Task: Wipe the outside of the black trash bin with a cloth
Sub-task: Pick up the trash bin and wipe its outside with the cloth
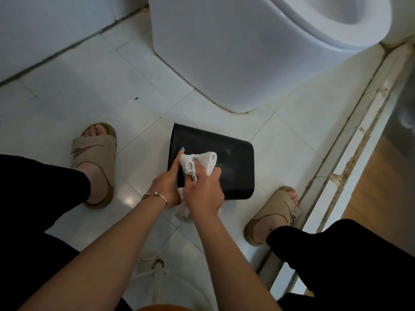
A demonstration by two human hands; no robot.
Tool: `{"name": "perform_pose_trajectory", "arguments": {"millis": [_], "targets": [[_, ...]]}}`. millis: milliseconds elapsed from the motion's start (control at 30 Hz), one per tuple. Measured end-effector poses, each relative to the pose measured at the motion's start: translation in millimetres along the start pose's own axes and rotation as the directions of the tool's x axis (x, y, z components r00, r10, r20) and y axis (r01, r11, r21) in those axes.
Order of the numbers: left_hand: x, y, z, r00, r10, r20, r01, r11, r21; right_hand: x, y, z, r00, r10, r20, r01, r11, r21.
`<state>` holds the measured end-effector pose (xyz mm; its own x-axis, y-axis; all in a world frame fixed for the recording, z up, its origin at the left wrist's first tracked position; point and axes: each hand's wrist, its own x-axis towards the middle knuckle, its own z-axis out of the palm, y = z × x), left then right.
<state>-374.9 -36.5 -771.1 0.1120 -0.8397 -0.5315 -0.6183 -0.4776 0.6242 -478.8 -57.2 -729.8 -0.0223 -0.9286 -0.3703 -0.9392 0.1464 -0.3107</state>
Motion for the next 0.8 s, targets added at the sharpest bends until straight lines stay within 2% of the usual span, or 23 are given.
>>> {"name": "perform_pose_trajectory", "arguments": {"millis": [67, 133, 267, 367, 433, 533, 600, 700, 800], "targets": [[-1, -1, -3, 1.0, 0.0, 0.015, 0.0, 1.0, 0.009, 2, 2, -2, 0.997, -0.066, 0.029, 0.066, 0.998, -0.013], [0, 0, -5, 1.0, 0.0, 0.027, -0.001, 1.0, 0.023, 14, 20, -14, 0.999, -0.03, 0.031, 0.032, 0.997, -0.069], [1, 2, -4, 0.999, 0.017, 0.043, -0.016, 1.0, -0.016, 39, 77, -37, 0.966, 0.247, -0.083, -0.25, 0.968, -0.032], [1, 2, -4, 0.999, 0.018, 0.047, -0.017, 1.0, -0.017, 39, 78, -36, 0.932, 0.345, -0.115, -0.343, 0.939, 0.04], [1, 3, -3, 0.999, 0.02, 0.034, -0.019, 1.0, -0.016, 27, 52, -24, 0.948, 0.306, -0.083, -0.303, 0.952, 0.052], [2, -2, -2, 1.0, 0.026, 0.014, -0.026, 1.0, 0.0, -1, 13, -4, 1.0, 0.016, 0.024, -0.015, 1.0, -0.024], [2, -4, -1, 1.0, 0.018, 0.025, -0.018, 1.0, 0.006, -4, 8, -5, 0.995, -0.08, 0.061, 0.083, 0.996, -0.036], [4, -1, -3, 0.999, 0.005, 0.033, -0.004, 1.0, -0.008, 16, 30, -21, 0.998, -0.024, 0.05, 0.029, 0.996, -0.088], [1, 1, -5, 1.0, 0.005, 0.025, -0.005, 1.0, 0.0, 36, 64, -38, 0.979, 0.202, -0.02, -0.202, 0.978, -0.046]]}}
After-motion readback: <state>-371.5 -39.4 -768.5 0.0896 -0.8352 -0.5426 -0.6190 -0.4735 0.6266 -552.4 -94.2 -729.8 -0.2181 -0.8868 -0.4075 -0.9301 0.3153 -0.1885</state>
